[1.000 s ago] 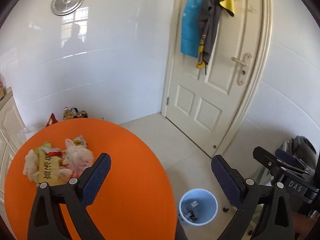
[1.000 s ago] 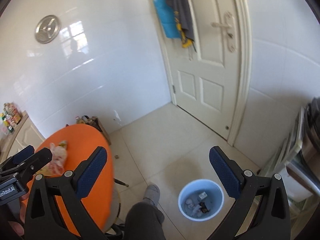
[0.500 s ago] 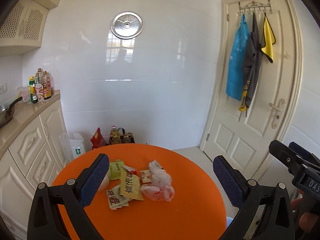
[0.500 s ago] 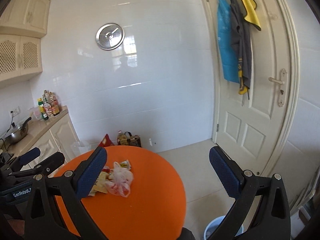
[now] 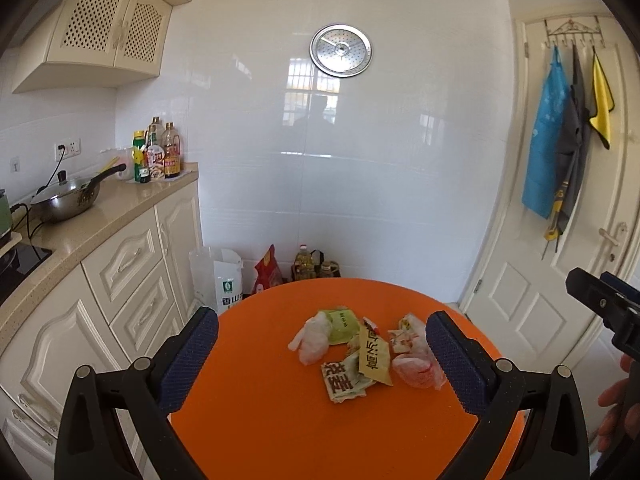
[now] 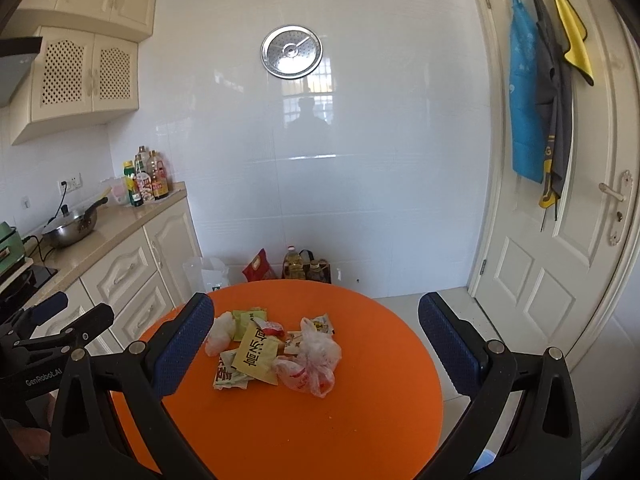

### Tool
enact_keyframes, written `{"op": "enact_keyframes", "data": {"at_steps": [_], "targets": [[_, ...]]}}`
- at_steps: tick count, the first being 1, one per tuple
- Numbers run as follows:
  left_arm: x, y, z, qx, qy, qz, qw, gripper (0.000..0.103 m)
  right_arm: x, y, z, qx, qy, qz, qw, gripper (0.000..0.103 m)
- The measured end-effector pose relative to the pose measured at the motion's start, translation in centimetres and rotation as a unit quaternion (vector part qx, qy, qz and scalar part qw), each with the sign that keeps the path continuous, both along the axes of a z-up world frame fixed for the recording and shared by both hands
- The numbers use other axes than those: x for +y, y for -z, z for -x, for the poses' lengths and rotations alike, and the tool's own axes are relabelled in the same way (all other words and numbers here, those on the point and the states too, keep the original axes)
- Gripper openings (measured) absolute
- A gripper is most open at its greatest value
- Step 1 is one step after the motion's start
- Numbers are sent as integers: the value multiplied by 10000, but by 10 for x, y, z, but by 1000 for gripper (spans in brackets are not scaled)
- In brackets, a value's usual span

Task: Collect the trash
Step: 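Return both tools to the orange table, then grasp the yellow snack bag with the left tool while the right tool grasps the white bag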

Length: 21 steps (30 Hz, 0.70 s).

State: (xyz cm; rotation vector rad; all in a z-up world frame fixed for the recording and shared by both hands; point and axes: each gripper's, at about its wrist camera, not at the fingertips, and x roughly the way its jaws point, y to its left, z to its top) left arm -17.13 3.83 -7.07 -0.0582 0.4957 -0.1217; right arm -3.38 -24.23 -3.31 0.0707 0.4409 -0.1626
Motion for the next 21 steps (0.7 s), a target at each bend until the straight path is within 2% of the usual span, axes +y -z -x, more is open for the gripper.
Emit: {"op": "enact_keyframes", "data": {"at_steps": [4, 10, 16, 21], "targets": [[-9, 16, -8, 351, -47, -25, 9994, 102, -5, 19, -18, 270, 14, -62, 9996, 103], [-34, 34, -29, 758, 51, -57, 9971, 102, -25, 68, -55, 974, 89, -261, 9949, 103], [-62, 13, -110, 1046, 212, -98, 9942, 102, -36, 125, -101, 1660, 42, -577, 9844, 103], [-72, 22, -162, 1243, 318, -147, 9916, 102, -45, 166, -137, 2050, 18, -810, 9754, 103]]}}
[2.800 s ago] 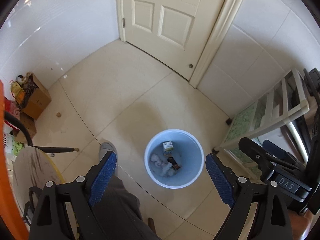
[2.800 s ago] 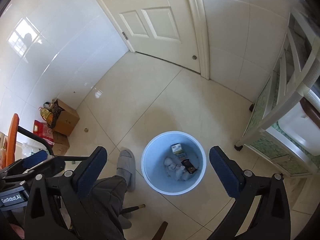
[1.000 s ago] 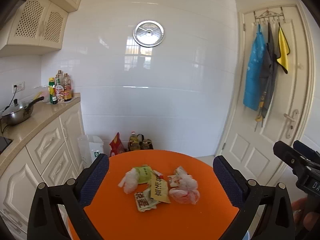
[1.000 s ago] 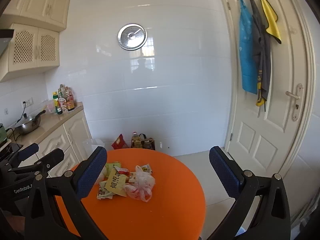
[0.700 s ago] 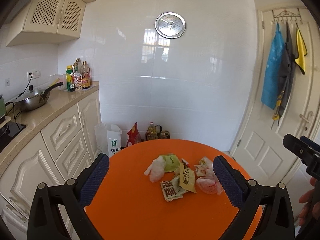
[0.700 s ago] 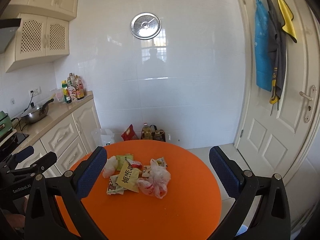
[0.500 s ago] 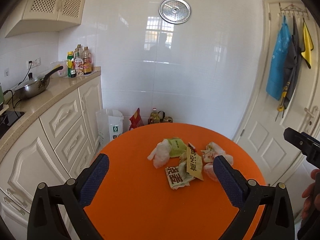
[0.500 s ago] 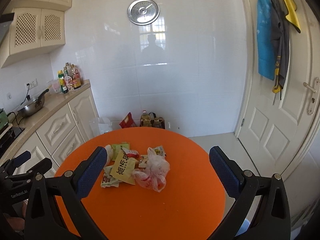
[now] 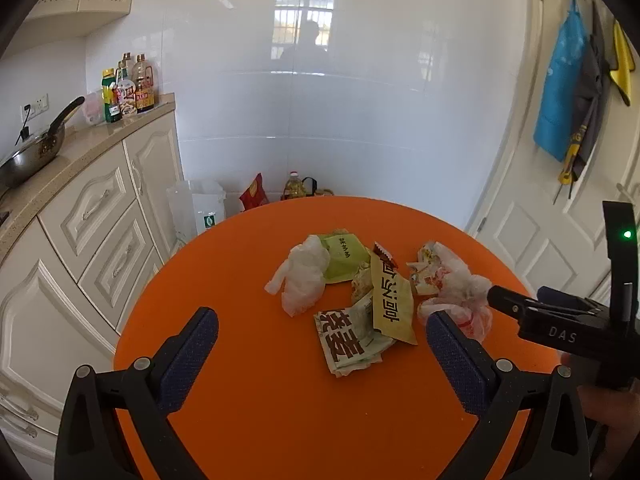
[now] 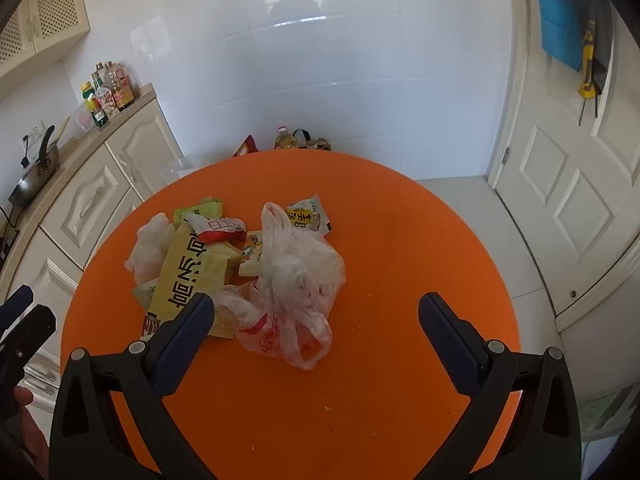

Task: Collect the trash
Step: 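Grasp the yellow snack bag with the left tool while the right tool grasps the white bag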

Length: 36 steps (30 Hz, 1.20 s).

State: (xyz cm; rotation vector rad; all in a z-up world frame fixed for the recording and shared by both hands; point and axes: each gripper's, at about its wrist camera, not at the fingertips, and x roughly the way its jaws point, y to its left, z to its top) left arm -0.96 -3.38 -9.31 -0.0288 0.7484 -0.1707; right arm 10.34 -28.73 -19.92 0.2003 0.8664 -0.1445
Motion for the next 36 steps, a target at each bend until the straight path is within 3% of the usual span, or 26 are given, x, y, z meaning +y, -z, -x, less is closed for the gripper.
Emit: {"op": "enact_keyframes", "data": {"at_steps": [7, 8, 10, 13, 20, 26, 28, 30, 32, 36], "targets": [[-11, 23, -56, 243, 47, -80, 9997, 102, -5, 39, -40, 362, -119, -224, 9990, 99], [-12, 26, -64, 269, 55, -79, 9996, 102, -6, 45, -44, 403, -152, -236, 9988, 94], [-18, 31, -75, 303, 68, -104, 9995, 102, -8, 55, -49, 466, -256, -348, 9980, 65], [-29, 37, -90, 332, 142, -151, 9992, 102, -11, 55, -43, 377, -414, -434, 9975, 54], [-62, 53, -127, 311, 492, -318, 9978, 102, -37, 45, -17, 233, -202, -505, 9982, 53], [-108, 79, -163, 434, 819, -791, 9925, 100, -57, 37, -6, 201, -44, -500, 9985, 53], [-121, 92, -178, 499, 907, -1030, 9893, 96, -60, 37, -4, 197, -27, -529, 9984, 53], [-134, 106, -187, 621, 1010, -1170, 9860, 69, -62, 38, -4, 191, -10, -544, 9983, 53], [-140, 115, -197, 652, 971, -1289, 9847, 61, -62, 38, -4, 187, 5, -564, 9982, 53], [-131, 114, -214, 673, 954, -896, 9891, 46, -63, 37, -1, 166, 9, -570, 9982, 53]]}}
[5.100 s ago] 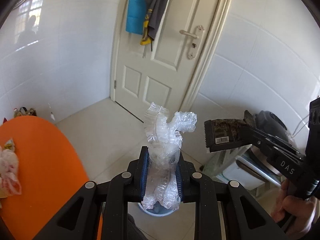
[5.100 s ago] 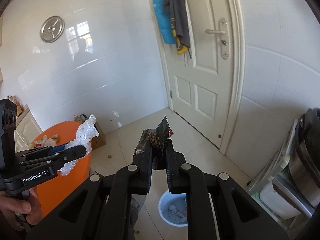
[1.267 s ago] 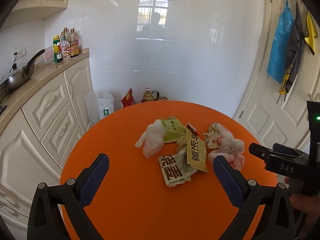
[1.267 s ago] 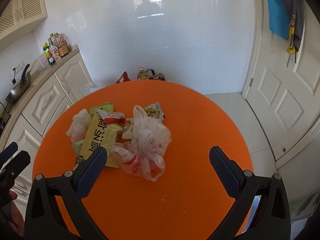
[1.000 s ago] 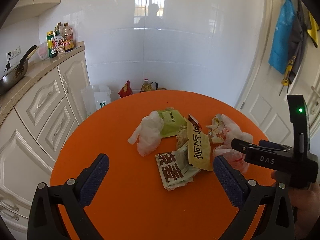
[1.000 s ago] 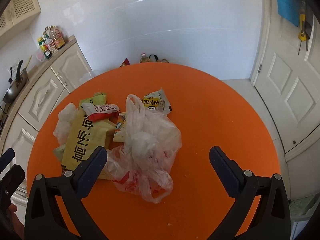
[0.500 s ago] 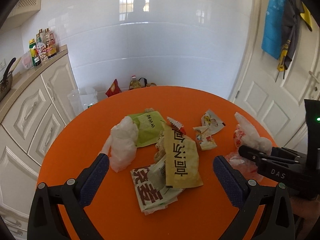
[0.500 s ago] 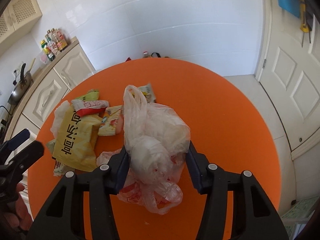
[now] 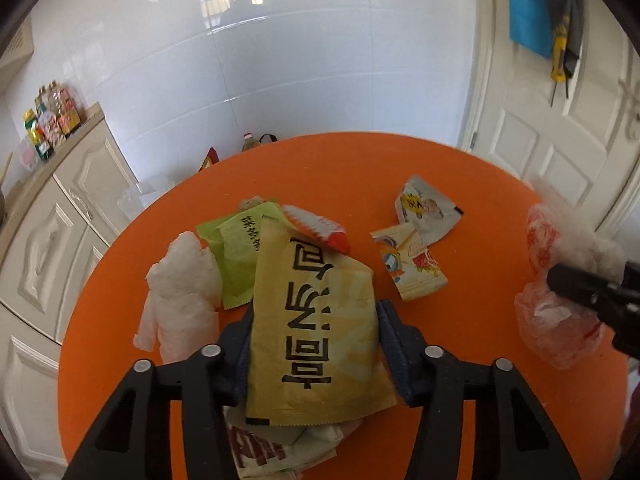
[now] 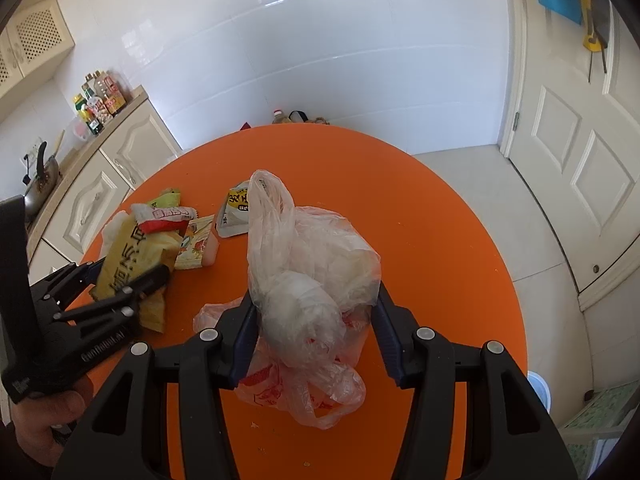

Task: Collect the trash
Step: 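Grasp the yellow snack bag with the left tool while the right tool grasps the white bag, then regrasp the yellow bag with the left tool while the right tool holds the white bag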

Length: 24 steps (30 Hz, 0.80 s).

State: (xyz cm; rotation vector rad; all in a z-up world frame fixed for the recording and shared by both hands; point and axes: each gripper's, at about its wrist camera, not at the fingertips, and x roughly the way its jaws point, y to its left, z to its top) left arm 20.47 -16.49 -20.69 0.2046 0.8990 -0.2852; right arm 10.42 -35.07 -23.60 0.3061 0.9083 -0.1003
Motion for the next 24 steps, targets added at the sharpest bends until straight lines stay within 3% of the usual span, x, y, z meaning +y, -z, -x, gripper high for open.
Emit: {"op": "enact_keyframes", "data": {"at_steps": [3, 16, 24], "targets": [[7, -4, -3, -43, -42, 216, 9997, 39, 1, -1, 1, -23, -7, -21, 10000, 53], [39, -10, 12, -435, -277, 897, 9946, 37, 13, -18, 16, -196, -130, -52, 9997, 53], [52, -20, 46, -797, -316, 1050, 9908, 37, 19, -42, 35, -470, -194, 3, 9987, 53]]}}
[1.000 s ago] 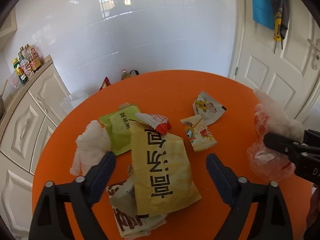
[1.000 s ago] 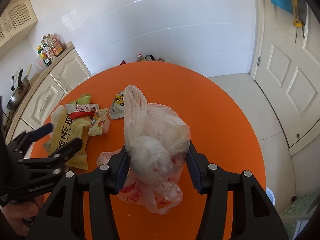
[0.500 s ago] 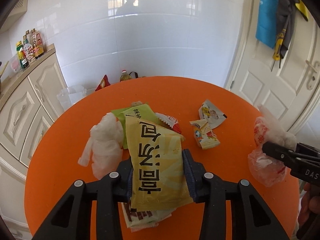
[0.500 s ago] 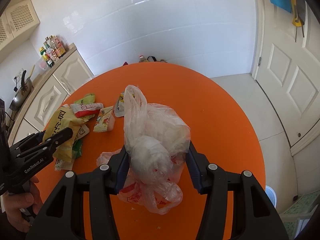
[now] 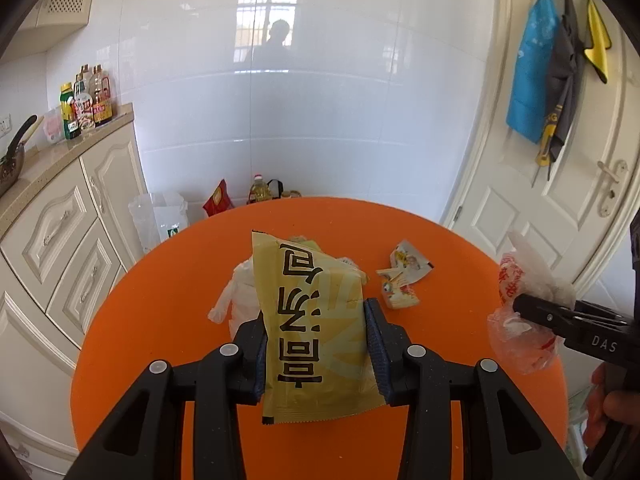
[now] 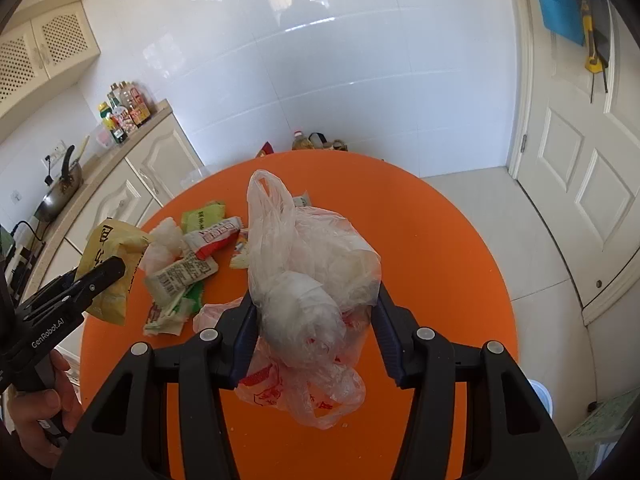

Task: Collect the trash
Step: 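Regrasp the yellow bag with the left tool while the right tool holds the white bag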

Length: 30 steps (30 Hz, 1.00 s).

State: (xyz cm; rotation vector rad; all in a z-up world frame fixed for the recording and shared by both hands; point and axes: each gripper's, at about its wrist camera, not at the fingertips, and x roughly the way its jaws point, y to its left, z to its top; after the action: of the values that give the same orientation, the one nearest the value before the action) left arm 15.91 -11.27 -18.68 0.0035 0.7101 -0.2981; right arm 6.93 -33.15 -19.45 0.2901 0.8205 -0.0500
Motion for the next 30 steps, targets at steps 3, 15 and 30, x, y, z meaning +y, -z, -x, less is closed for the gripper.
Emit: {"op": "enact_keyframes", "data": {"at_steps": [3, 15, 30], "targets": [[-3, -8, 16, -143, 39, 16, 9999, 37, 5, -9, 6, -92, -21, 38, 9999, 53], [-15, -44, 83, -665, 413, 180, 9968, 36, 2, -56, 44, -600, 76, 164, 9980, 53], [-45, -55, 136, -800, 1257, 313, 9883, 24, -43, -101, 117, -1100, 685, 343, 9910, 53]]}}
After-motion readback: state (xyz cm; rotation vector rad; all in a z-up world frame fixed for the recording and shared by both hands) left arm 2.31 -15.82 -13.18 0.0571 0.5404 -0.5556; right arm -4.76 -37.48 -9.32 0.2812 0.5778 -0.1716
